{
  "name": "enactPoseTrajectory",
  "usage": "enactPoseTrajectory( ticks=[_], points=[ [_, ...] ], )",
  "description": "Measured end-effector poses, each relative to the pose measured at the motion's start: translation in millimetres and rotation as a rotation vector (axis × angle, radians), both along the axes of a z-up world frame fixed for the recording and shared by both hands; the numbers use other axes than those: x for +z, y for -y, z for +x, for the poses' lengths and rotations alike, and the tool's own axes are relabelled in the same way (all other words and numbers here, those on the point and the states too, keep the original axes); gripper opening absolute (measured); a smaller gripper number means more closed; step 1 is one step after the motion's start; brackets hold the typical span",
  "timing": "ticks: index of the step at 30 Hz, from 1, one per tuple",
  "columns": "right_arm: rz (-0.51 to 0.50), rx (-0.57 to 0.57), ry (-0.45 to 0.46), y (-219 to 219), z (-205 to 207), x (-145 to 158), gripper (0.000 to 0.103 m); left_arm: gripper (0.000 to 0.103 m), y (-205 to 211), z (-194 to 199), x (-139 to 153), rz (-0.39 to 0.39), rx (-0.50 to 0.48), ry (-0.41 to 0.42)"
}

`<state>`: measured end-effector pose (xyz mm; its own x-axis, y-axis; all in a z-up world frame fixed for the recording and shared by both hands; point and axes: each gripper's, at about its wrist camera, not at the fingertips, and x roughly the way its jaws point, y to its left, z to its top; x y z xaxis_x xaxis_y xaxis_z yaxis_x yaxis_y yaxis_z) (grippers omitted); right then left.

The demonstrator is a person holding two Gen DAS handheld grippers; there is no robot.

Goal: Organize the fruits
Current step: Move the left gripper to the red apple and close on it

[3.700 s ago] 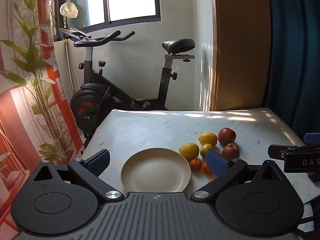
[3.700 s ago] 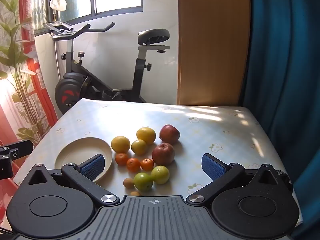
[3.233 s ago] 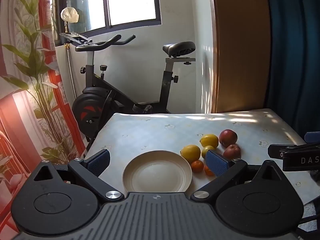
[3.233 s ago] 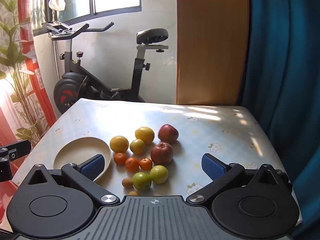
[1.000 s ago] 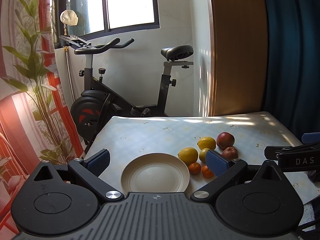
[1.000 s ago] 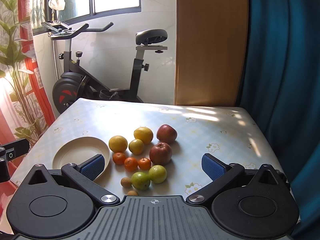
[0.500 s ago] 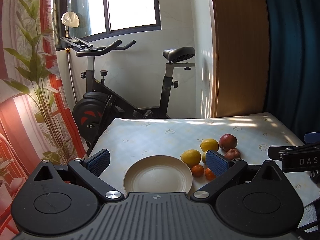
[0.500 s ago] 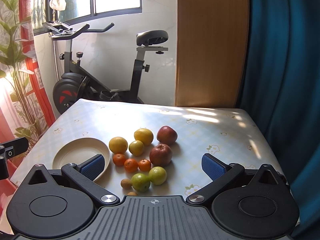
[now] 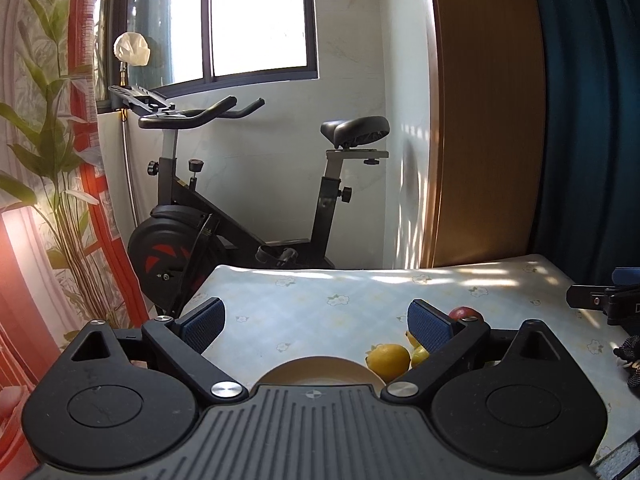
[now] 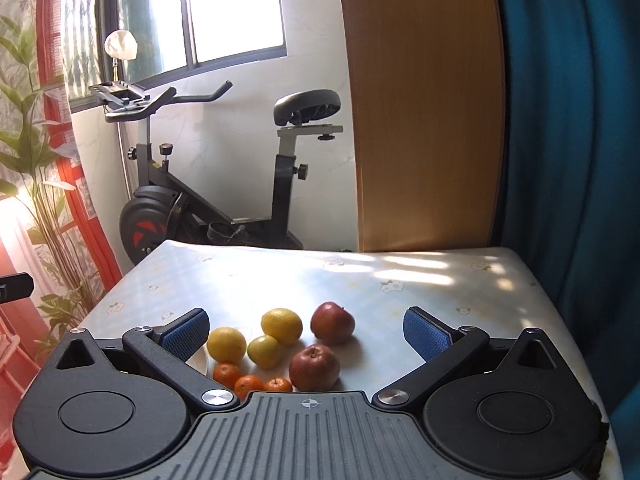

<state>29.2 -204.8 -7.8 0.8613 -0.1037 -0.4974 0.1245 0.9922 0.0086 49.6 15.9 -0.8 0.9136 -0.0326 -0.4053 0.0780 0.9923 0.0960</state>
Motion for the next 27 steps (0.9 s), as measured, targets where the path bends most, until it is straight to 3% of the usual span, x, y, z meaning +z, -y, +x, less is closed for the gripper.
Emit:
enactPoseTrajectory(
  ticks=[3,9,12,15,19,22,27],
  points=[
    [-0.072,0.012,0.013,3,16,-6,0.103,0.1,2,11,-5,0.003,0.001,0.034],
    [-0.075,0.051,-0.005,14,52,-23,0.103,0.1,5,47,-20,-0.007,0.002,-0.009],
    [-0.093,0.062,-0.058,18,68,-35,0.103,0.099,3,63,-29,-0.028,0.003,-0.034],
    [-0.071,0.087,-0.08,21,74,-51,0.103,0.098,8,77,-39,0.015,0.001,-0.056],
    [-0.057,0.113,-0.113,26,86,-70,0.103,0.094,4,97,-52,-0.062,-0.017,-0.115],
    [-0.073,0.166,-0.125,25,92,-83,0.103,0.093,4,107,-63,-0.076,-0.026,-0.112],
    [-0.086,0.158,-0.118,30,104,-101,0.103,0.093,15,115,-78,-0.098,-0.074,-0.058]
  ],
)
